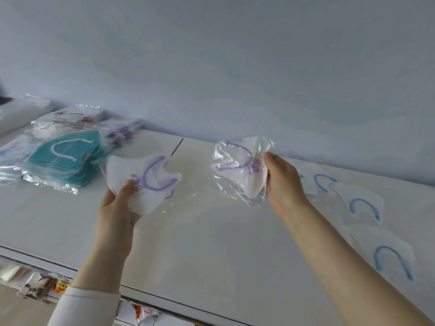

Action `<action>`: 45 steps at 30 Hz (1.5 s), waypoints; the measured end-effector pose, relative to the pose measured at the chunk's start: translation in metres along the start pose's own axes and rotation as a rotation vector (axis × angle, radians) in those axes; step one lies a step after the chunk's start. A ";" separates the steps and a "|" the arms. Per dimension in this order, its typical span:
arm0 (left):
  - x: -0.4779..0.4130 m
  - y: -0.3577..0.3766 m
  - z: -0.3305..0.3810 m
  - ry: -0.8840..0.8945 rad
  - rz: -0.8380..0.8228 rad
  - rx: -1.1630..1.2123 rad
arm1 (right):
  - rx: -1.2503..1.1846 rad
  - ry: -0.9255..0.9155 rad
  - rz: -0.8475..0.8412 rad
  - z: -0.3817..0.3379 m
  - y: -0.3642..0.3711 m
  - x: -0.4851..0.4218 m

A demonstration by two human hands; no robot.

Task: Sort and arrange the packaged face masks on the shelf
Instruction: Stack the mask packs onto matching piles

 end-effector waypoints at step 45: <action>0.179 0.211 -0.079 -0.032 -0.666 -0.093 | -0.137 0.098 0.630 0.060 -0.174 0.111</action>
Point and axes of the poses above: each hand's wrist, its own x-axis away from the middle knuckle, its own y-axis out of the palm, z = x × y, the point moved 10 cm from there along -x, towards the middle knuckle, and after that the axes turned 6 degrees about y, right-handed, at the moved point
